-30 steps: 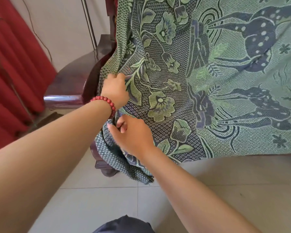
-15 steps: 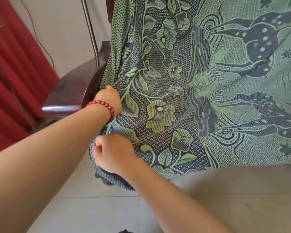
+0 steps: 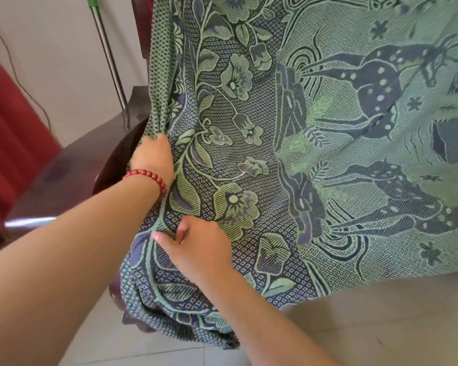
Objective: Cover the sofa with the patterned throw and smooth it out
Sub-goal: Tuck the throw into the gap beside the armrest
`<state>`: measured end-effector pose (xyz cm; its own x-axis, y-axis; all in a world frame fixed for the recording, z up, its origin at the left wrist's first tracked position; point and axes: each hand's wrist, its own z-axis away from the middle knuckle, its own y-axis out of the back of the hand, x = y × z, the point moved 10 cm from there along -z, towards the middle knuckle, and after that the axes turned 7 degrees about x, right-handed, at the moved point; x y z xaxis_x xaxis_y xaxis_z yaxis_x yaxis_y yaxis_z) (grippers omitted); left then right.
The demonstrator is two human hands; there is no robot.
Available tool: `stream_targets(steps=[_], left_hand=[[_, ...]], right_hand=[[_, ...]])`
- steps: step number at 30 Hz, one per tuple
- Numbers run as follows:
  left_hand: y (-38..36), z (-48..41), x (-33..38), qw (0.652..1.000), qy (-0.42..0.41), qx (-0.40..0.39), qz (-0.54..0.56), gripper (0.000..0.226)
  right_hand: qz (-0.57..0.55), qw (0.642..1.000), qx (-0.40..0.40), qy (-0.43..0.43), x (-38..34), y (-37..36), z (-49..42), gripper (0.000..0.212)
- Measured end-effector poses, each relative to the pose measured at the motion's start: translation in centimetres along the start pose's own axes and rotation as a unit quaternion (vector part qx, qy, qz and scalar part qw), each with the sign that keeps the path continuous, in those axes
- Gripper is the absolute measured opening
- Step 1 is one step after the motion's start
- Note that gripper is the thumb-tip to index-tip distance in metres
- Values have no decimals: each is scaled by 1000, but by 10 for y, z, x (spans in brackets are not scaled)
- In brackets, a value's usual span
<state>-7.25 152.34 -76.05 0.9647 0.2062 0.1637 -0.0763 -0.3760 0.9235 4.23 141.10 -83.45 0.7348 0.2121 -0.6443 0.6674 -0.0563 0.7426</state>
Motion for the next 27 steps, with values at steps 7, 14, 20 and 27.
stream_targets(steps=[7,14,20,27], left_hand=[[-13,-40,-1,1000,18,-1,-6,39],[-28,-47,4,999,24,-7,42,38],[-20,-44,12,1000,-12,-15,12,39],[-1,-58,-9,999,20,46,-15,41]], right_hand=[[-24,999,11,-32,16,5,-16,49],[-36,996,62,-61,20,13,-37,44],[-24,996,66,-61,16,5,-52,31],[-40,999,32,9,-6,-10,-73,27]])
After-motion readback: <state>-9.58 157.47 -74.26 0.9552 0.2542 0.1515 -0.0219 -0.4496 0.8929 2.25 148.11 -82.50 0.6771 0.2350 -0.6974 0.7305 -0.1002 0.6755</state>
